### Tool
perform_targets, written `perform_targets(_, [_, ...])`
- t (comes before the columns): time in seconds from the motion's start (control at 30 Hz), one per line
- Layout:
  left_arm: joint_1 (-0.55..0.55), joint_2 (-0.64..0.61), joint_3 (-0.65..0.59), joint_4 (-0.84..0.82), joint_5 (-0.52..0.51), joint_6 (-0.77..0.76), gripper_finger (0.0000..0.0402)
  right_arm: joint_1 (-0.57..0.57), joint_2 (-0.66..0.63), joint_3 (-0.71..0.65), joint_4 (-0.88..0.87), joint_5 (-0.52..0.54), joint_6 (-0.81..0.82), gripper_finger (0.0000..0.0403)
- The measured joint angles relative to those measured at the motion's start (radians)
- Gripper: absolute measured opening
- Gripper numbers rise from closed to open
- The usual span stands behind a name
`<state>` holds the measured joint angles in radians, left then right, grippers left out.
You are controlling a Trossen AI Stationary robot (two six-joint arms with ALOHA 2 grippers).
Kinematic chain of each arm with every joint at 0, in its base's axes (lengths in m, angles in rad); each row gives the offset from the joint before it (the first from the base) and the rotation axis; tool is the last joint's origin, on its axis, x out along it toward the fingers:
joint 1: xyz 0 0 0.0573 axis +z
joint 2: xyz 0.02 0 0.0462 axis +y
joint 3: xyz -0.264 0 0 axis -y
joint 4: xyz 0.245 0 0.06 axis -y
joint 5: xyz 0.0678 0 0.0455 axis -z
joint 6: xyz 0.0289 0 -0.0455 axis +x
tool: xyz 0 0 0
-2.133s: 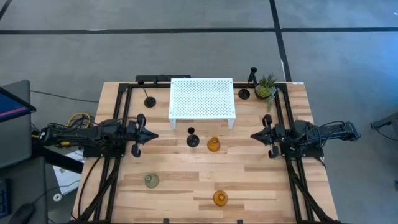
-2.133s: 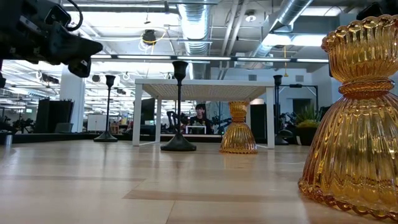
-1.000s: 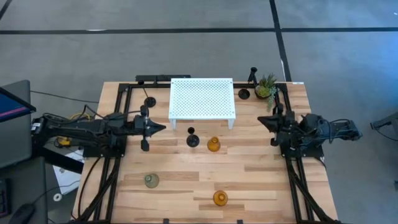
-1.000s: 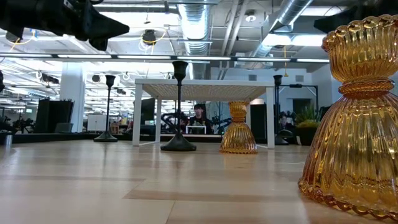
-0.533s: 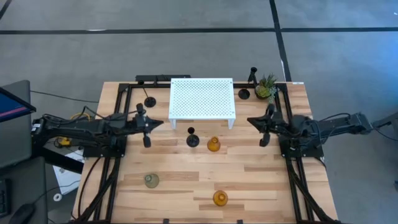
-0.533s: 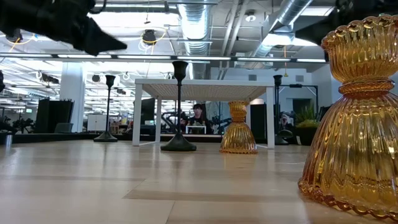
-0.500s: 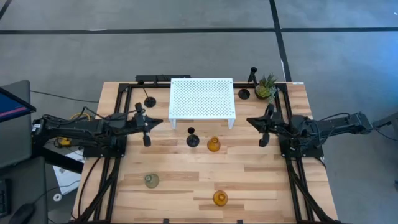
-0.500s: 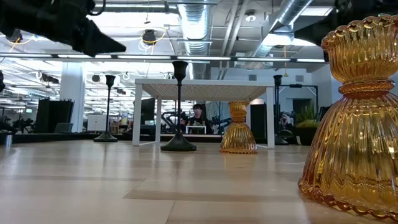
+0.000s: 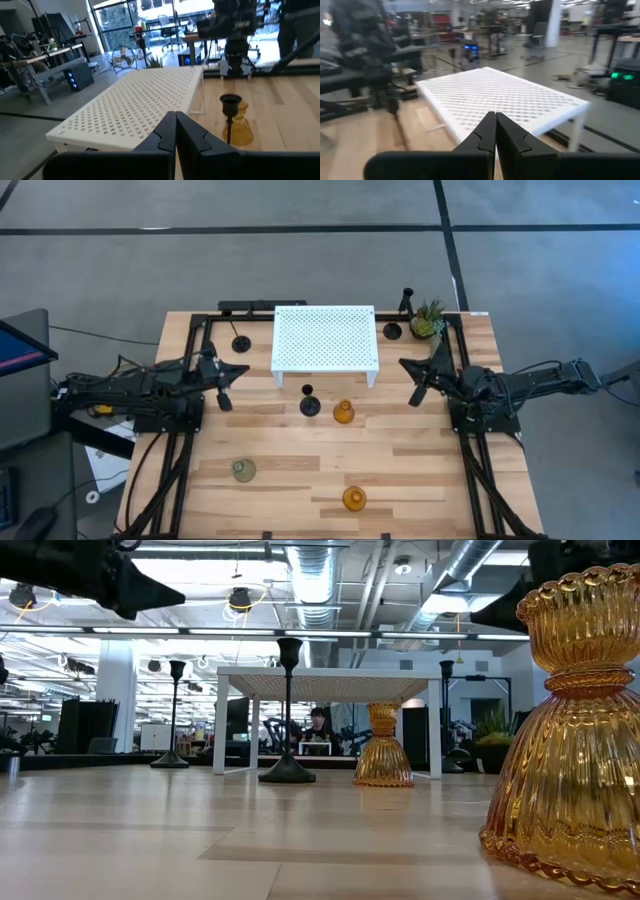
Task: Pick & Place candle stick holders
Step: Put the top right black candle holder on the shelf
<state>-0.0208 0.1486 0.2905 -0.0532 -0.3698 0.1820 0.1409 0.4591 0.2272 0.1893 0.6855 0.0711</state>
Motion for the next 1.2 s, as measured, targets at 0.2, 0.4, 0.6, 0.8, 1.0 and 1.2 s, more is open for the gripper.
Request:
perform_targets(0.2, [0.0, 0.018, 0.0, 0.0, 0.0, -0.007, 0.0004, -0.034, 0.031, 0.0, 0.002, 0.0, -0.017, 0.0])
perform_targets(0.4, [0.0, 0.047, 0.0, 0.001, 0.0, -0.007, 0.0004, -0.082, 0.142, 0.0, 0.066, 0.013, 0.059, 0.0])
perform_targets(0.6, [0.0, 0.056, -0.001, 0.002, 0.0, -0.007, 0.0004, -0.146, 0.233, 0.001, 0.142, 0.217, 0.058, 0.0])
perform_targets(0.8, [0.0, 0.056, -0.001, 0.008, 0.0, -0.032, 0.0004, -0.211, 0.282, 0.001, 0.167, 0.147, 0.054, 0.0])
perform_targets(1.0, [0.0, 0.056, -0.001, 0.009, 0.0, -0.09, 0.0004, -0.223, 0.301, 0.001, 0.172, 0.101, 0.052, 0.0])
perform_targets(1.2, [0.0, 0.056, -0.001, 0.008, 0.0, -0.09, 0.0004, -0.223, 0.301, 0.001, 0.169, 0.101, 0.05, 0.0])
